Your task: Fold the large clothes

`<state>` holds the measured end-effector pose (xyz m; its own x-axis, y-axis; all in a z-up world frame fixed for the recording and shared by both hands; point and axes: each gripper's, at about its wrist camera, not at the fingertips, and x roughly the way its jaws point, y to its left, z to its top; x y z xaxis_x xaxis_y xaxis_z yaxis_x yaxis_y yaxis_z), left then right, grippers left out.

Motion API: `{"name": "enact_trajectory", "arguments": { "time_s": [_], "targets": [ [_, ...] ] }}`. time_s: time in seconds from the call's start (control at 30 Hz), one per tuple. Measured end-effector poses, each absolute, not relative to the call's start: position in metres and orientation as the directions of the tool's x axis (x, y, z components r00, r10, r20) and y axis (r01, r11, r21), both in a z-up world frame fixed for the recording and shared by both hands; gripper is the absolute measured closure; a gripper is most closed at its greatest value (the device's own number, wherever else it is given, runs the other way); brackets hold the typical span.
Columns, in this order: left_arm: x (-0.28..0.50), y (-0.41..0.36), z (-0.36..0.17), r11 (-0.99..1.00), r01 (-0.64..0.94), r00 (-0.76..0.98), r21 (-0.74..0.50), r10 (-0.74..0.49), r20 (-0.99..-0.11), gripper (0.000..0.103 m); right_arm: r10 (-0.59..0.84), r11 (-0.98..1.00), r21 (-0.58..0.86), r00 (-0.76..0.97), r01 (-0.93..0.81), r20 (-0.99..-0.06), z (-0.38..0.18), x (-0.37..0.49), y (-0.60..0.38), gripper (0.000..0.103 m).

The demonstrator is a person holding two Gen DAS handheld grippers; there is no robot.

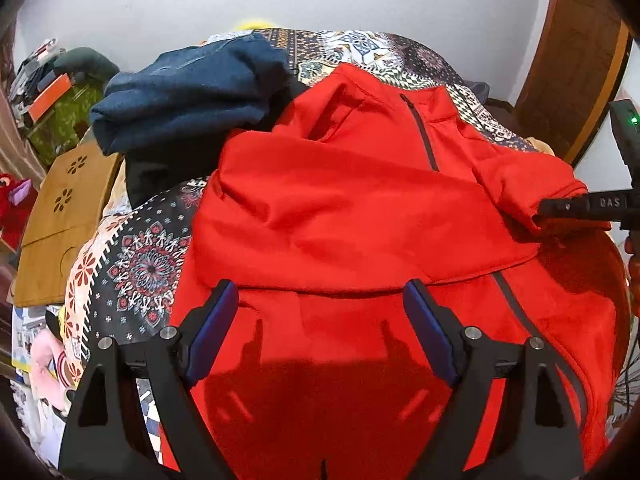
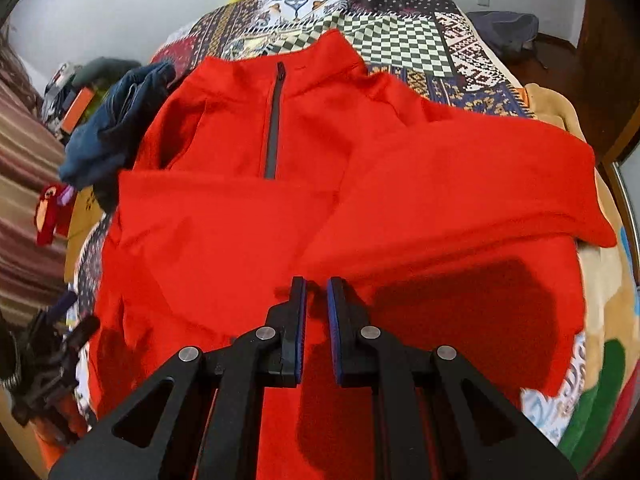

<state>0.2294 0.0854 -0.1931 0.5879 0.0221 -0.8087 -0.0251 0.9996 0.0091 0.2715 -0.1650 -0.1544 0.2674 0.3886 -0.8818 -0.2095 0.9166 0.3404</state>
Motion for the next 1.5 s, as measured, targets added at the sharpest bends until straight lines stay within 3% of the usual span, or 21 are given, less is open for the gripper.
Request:
{"name": "enact_trajectory", "arguments": {
  "time_s": [0.07,0.13,0.2,0.27,0.4,0.67,0.87,1.07,1.33,1.43,1.5],
  "targets": [
    [0.234,0.075,-0.188,1.0,-0.004,0.594,0.017,0.016,-0.804,0.019,0.375,0.921,0.316,0.297,-0.228,-0.878,-0.14,0.264,-0.176,0.088],
    [0.239,0.064,-0.181,1.0,0.019,0.606,0.024,0.008,-0.796,0.019,0.35,0.93,0.279,0.346,-0.238,-0.871,-0.129,0.261,-0.18,0.077],
    [0.247,0.048,-0.173,0.998,0.051,0.618,0.035,-0.004,-0.786,0.019,0.321,0.94,0.234,0.419,-0.247,-0.849,-0.113,0.253,-0.194,0.058],
    [0.257,0.026,-0.162,0.994,0.095,0.632,0.044,-0.026,-0.774,0.019,0.28,0.955,0.186,0.491,-0.233,-0.825,-0.1,0.247,-0.206,0.053],
    [0.276,-0.018,-0.143,0.98,0.189,0.655,0.067,-0.075,-0.752,0.019,0.196,0.978,0.115,0.584,-0.174,-0.788,-0.082,0.238,-0.24,0.052],
    [0.318,-0.119,-0.121,0.923,0.38,0.635,0.059,-0.214,-0.742,0.018,0.105,0.991,0.132,0.628,-0.004,-0.771,-0.082,0.23,-0.312,0.05],
    [0.347,-0.2,-0.142,0.856,0.515,0.544,0.049,-0.282,-0.791,0.018,0.091,0.981,0.176,0.607,0.082,-0.789,-0.096,0.227,-0.348,0.05],
    [0.363,-0.26,-0.179,0.79,0.607,0.465,0.088,-0.264,-0.845,0.019,0.083,0.974,0.19,0.581,0.125,-0.81,-0.11,0.224,-0.368,0.049],
    [0.374,-0.29,-0.221,0.733,0.668,0.397,0.125,-0.21,-0.894,0.04,0.112,0.969,0.215,0.56,0.121,-0.821,-0.121,0.228,-0.374,0.049],
    [0.379,-0.29,-0.229,0.734,0.667,0.4,0.13,-0.205,-0.893,0.054,0.117,0.97,0.215,0.562,0.111,-0.819,-0.121,0.229,-0.372,0.049],
    [0.382,-0.287,-0.225,0.754,0.644,0.416,0.127,-0.206,-0.886,0.073,0.118,0.972,0.211,0.564,0.103,-0.818,-0.121,0.229,-0.369,0.049]
  ]
}}
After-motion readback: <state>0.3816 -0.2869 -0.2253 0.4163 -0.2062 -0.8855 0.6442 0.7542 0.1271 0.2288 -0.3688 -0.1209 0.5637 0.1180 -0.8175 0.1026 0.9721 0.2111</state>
